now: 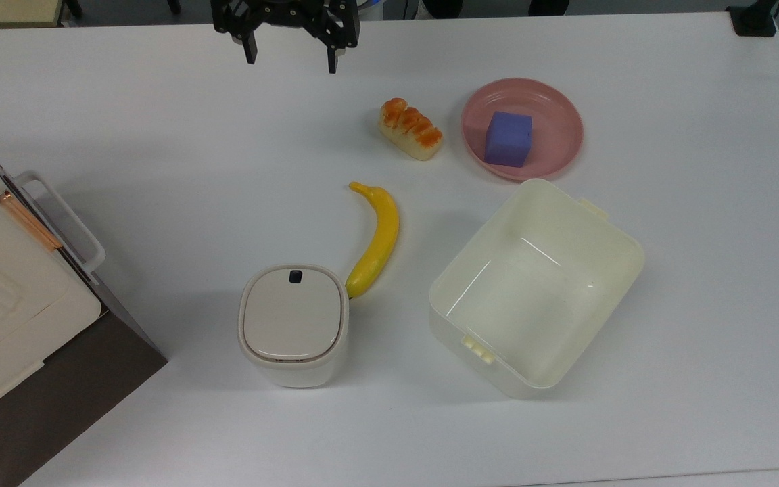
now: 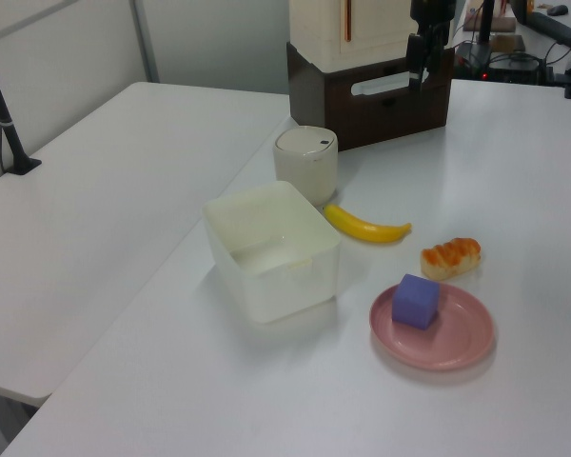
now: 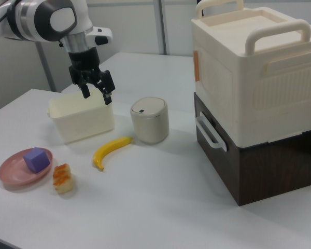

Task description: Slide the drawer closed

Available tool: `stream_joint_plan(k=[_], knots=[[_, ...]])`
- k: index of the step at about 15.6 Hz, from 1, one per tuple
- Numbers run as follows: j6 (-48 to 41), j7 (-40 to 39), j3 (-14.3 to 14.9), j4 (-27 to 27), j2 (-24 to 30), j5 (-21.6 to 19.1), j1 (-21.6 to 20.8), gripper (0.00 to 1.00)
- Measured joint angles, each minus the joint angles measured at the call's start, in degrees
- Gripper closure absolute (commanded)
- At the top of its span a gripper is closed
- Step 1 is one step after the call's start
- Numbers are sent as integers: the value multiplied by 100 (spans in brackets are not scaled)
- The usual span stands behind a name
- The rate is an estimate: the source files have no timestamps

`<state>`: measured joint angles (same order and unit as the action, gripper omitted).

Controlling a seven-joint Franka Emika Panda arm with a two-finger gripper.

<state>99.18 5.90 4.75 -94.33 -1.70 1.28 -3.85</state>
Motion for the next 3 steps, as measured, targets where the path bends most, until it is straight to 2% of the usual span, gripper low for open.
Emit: stream_joint_plan(k=[3], knots=[[0, 0, -95, 0, 0, 0, 96, 0]])
